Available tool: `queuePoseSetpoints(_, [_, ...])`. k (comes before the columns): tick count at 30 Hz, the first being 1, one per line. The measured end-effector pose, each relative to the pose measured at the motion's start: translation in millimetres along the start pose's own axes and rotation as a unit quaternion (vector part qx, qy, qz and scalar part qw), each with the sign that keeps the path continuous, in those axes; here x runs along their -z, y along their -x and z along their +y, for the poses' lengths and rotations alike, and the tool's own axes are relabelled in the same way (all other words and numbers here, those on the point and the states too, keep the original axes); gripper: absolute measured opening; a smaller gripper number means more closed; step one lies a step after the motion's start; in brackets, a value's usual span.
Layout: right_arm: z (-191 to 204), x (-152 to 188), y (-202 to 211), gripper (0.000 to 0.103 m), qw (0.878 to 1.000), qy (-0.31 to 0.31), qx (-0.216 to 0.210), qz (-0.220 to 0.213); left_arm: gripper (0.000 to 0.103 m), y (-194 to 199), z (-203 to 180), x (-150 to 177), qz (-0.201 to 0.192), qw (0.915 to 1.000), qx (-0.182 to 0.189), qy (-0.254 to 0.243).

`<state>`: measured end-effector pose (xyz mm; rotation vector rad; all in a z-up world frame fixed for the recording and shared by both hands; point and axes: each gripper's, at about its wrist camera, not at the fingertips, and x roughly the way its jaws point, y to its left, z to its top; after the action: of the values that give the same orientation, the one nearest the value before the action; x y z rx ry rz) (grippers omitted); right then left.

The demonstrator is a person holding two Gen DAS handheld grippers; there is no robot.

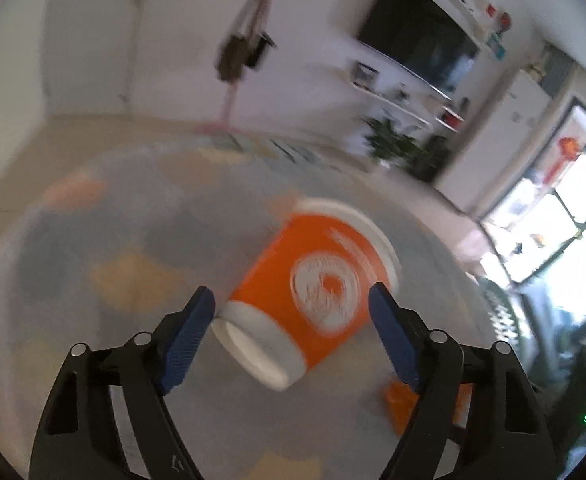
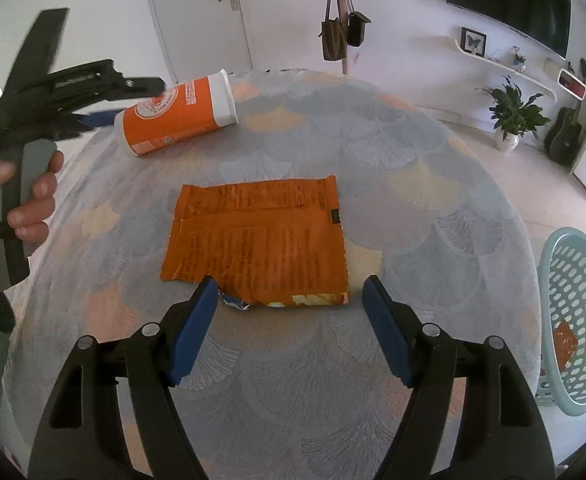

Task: Collect trash
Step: 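Grasp the orange JOYOUNG paper cup with the left tool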

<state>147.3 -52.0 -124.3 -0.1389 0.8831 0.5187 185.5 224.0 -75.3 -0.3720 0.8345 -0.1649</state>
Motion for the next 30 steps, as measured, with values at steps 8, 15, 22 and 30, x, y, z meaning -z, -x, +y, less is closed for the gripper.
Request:
queuePoseSetpoints(8, [3,-1,-2,0.071,1.0,0.001,-0.002,-0.001,0.078,-6,-28,13,0.027,0.998,0.0,-0.058])
queuePoseSetpoints(15, [1,0,0,0.071,1.0,-0.006,-0.009,-0.004,0.074,-58,-40,-2,0.063,0.9933,-0.041,-0.088])
queuePoseSetpoints(22, [-5,1,2,0.071,1.0,-0.013,-0.019,-0.007,0.067,-18,-32,17,0.008,0.9984,-0.044,-0.035])
queuePoseSetpoints(30, [17,-5,-10,0.092,0.999,0.036,0.002,0.021,0.068,62,-15,78,-0.1,0.9923,-0.064,0.034])
